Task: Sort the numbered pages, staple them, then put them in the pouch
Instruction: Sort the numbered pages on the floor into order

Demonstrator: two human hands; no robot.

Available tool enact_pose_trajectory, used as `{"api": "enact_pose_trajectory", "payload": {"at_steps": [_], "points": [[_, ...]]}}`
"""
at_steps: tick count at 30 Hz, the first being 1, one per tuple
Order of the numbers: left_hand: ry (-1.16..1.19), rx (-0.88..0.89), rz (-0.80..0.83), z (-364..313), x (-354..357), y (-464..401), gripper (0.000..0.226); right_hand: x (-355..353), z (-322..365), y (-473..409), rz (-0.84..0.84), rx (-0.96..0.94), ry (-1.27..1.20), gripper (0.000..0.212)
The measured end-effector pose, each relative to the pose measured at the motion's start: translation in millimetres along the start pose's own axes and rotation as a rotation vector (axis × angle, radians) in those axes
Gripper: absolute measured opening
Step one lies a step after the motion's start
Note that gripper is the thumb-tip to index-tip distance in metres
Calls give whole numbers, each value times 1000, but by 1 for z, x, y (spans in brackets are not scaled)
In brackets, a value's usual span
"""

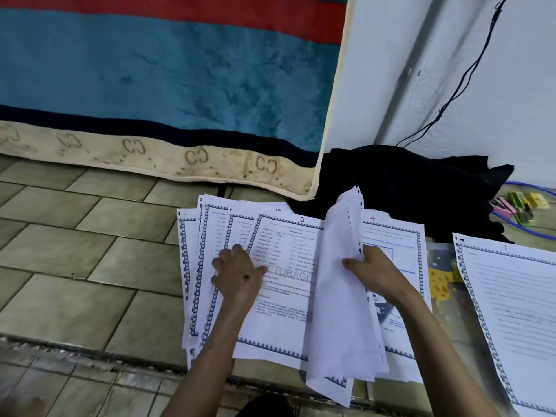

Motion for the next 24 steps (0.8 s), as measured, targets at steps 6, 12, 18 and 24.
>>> {"api": "enact_pose_trajectory", "payload": {"at_steps": [6, 12, 18, 24], "points": [[376, -39, 173, 9, -4, -20, 57, 16, 14, -7, 12, -51, 135, 20], [547, -76, 186, 51, -29, -37, 37, 49, 28, -4, 96, -88, -55, 79], [652, -95, 148, 83, -34, -50, 18, 75, 2, -8, -155, -129, 472, 65], [648, -59, 4, 84, -73, -43, 22, 87, -47, -8, -259, -77, 641, 85]]}}
Point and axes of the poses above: each hand's wrist, its own y-axis away from the middle knuckle, its own x-axis out of the palm, z = x × y, the point moved 6 cm from there along -y, towards the middle knuckle, and after that the axes turned 6 degrees about -z, right-handed, at the moved point
